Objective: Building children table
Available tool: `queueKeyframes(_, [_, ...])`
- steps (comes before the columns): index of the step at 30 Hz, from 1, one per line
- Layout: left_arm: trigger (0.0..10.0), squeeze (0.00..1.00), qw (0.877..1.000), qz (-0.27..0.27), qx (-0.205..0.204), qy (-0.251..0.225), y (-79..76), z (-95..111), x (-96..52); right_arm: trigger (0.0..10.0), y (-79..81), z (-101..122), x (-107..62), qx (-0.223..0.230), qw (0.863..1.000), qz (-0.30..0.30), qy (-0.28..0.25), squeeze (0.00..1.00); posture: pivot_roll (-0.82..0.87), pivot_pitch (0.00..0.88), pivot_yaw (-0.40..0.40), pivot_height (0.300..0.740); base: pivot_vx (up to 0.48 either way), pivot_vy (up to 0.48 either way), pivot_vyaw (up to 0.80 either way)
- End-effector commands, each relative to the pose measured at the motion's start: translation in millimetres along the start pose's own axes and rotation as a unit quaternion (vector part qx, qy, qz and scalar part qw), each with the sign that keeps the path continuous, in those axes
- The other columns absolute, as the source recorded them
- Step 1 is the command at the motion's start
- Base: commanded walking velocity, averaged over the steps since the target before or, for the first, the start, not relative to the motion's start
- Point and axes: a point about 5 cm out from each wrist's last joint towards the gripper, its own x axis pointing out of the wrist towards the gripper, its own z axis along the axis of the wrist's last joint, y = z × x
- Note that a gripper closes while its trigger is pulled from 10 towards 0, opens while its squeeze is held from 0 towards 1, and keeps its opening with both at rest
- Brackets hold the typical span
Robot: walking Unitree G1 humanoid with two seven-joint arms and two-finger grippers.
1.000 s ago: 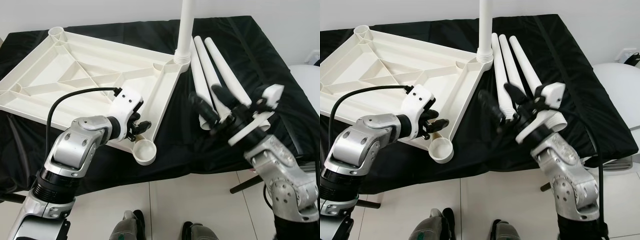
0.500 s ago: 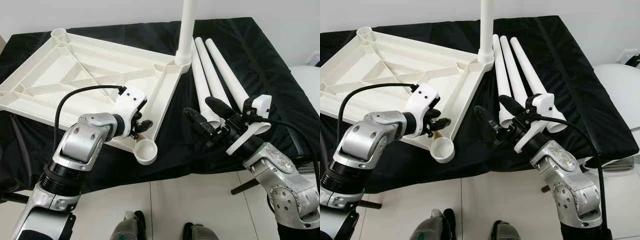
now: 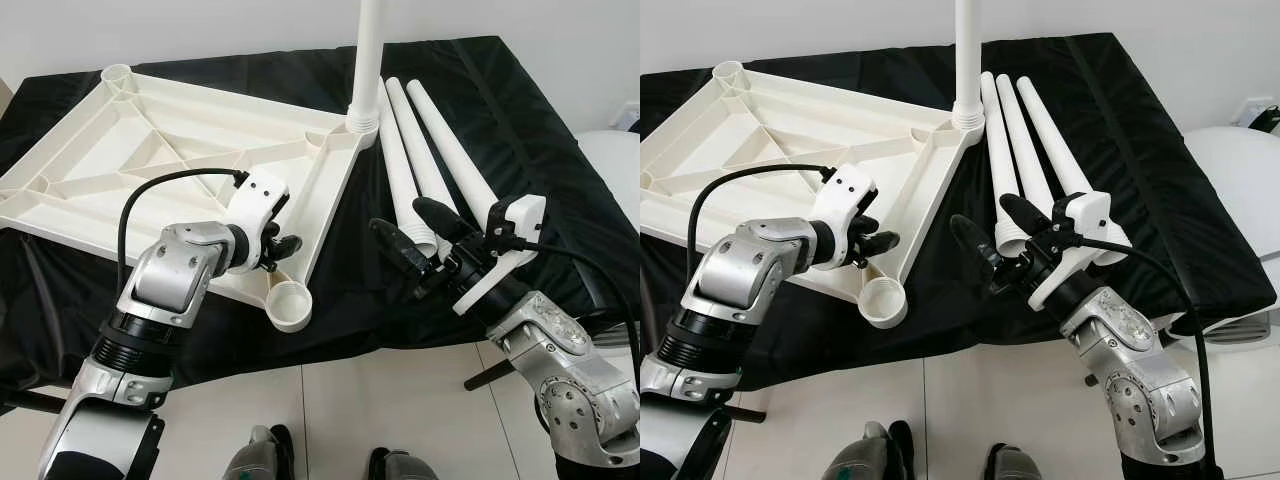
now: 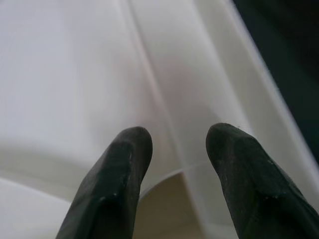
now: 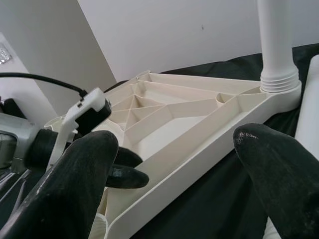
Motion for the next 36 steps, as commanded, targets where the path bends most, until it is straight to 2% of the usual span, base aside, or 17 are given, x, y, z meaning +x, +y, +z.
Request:
queueKeyframes(1, [10.0, 0.0, 0.994, 0.102, -0.013, 0.035, 13.8, -17.6, 0.5, 10.0, 3.3, 0.8, -1.9, 0.0, 1.0, 0.004, 0.001, 0.0, -0.07, 0.228, 0.083, 0.74, 0.0, 0.0, 0.0])
queueKeyframes(6, [10.0, 0.0, 0.992, 0.119, -0.018, 0.036, 22.3, -18.7, -1.8, 10.0, 2.6, 0.8, -1.6, 0.0, 1.0, 0.001, 0.0, 0.0, -0.06, 0.23, 0.081, 0.74, 0.0, 0.0, 0.0])
queueKeyframes(12, [10.0, 0.0, 0.992, 0.11, 0.011, 0.054, 17.6, -25.4, 0.6, 10.0, 2.8, 0.9, -0.2, 0.001, 1.0, 0.002, -0.001, 0.0, -0.06, 0.234, 0.08, 0.74, 0.0, 0.0, 0.0])
queueKeyframes(13, [8.7, 0.0, 0.992, 0.109, 0.015, 0.056, 17.0, -25.9, 1.0, 10.0, 2.8, 1.0, -0.2, 0.002, 1.0, 0.002, -0.002, 0.0, -0.06, 0.235, 0.08, 0.74, 0.0, 0.0, 0.0])
queueKeyframes(14, [0.0, 0.0, 0.992, 0.114, 0.017, 0.051, 17.7, -24.6, 1.1, 10.0, 3.0, 1.2, -0.3, 0.002, 1.0, 0.003, -0.002, 0.0, -0.06, 0.237, 0.079, 0.74, 0.0, 0.0, 0.0])
queueKeyframes(16, [0.0, 0.0, 0.992, 0.117, 0.018, 0.047, 18.4, -23.6, 1.1, 10.0, 3.1, 1.4, -0.3, 0.002, 1.0, 0.003, -0.002, 0.0, -0.06, 0.237, 0.079, 0.74, 0.0, 0.0, 0.0])
queueKeyframes(18, [0.0, 0.0, 0.991, 0.129, 0.002, 0.034, 21.3, -20.0, 2.2, 10.0, 3.7, 2.1, -0.8, 0.003, 1.0, 0.003, -0.002, 0.0, -0.06, 0.238, 0.078, 0.74, 0.0, 0.0, 0.0])
queueKeyframes(27, [0.0, 0.0, 0.986, 0.162, -0.004, 0.029, 28.8, -15.2, 5.7, 10.0, 6.1, 3.9, -2.1, 0.004, 1.0, 0.008, -0.004, 0.0, -0.07, 0.246, 0.073, 0.74, 0.0, 0.0, 0.0])
queueKeyframes(36, [0.0, 0.0, 0.981, 0.191, -0.033, 0.008, 34.4, -4.5, 12.2, 10.0, 11.6, 4.7, -6.8, 0.013, 1.0, 0.008, 0.002, 0.0, -0.07, 0.285, 0.066, 0.74, 0.0, 0.0, 0.0])
